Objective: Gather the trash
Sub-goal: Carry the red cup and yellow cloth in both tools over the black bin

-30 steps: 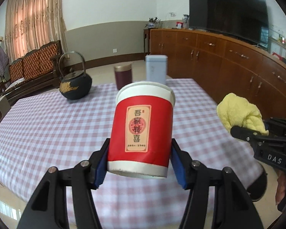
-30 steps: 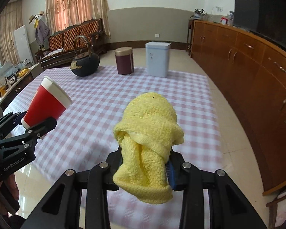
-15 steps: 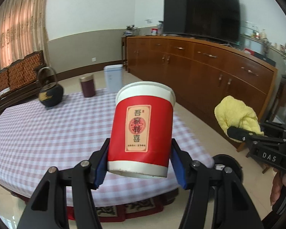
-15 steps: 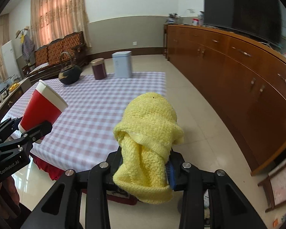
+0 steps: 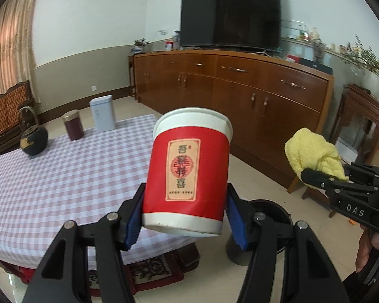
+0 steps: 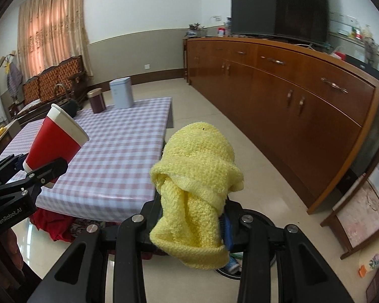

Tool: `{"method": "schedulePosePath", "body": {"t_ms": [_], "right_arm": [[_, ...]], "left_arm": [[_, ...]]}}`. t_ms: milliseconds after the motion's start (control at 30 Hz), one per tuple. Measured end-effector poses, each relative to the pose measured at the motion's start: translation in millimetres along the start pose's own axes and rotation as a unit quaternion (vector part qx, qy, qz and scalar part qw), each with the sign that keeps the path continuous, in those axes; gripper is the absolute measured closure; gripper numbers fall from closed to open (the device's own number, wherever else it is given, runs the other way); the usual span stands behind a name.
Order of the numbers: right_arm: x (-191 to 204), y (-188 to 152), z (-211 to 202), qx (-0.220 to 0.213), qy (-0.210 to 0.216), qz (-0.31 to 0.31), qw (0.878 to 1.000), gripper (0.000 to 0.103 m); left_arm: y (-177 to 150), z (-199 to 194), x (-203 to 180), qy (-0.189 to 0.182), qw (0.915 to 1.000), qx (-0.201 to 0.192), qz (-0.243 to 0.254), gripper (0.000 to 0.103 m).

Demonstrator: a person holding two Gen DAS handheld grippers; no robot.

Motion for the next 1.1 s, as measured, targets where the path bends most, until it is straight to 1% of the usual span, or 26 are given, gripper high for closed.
{"method": "schedulePosePath", "body": {"t_ms": [233,367,567,867,1000,1100], "right_arm": [[-41,-20,-18,0.004,-0.03,0.023,0.999,0.064],[-62,-31,-18,0.009,-0.044,0.035,0.998,0.064],[-84,-43,-14,0.009,-0.052,0.045,0.998,0.064],[-123,-80,7,0.039,-0.059,0.062,0.996,0.064],[-140,-94,22,0.048,-0.059,0.068,0.995,0.064],[-145,-101,35,0.055,-0.055,0.065,0.995,0.064]], "left_arm": [[-3,7,-41,-0.038,0.9991,0.001,0.019,0.043],[-9,15,-62,-0.057,0.9979,0.008,0.029,0.043],[-16,28,-88,-0.084,0.9957,0.013,0.038,0.043],[-38,61,-124,-0.118,0.9905,0.043,0.056,0.043],[-46,73,-136,-0.127,0.9895,0.04,0.055,0.043],[-51,85,-141,-0.133,0.9885,0.046,0.054,0.043]]}}
Point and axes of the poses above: each gripper's, at about its wrist camera, not at the fingertips, and z roughly the way its jaws point, x to its left, y to its top, the point moved 1 cm from there along z, roughly the way its jaws point
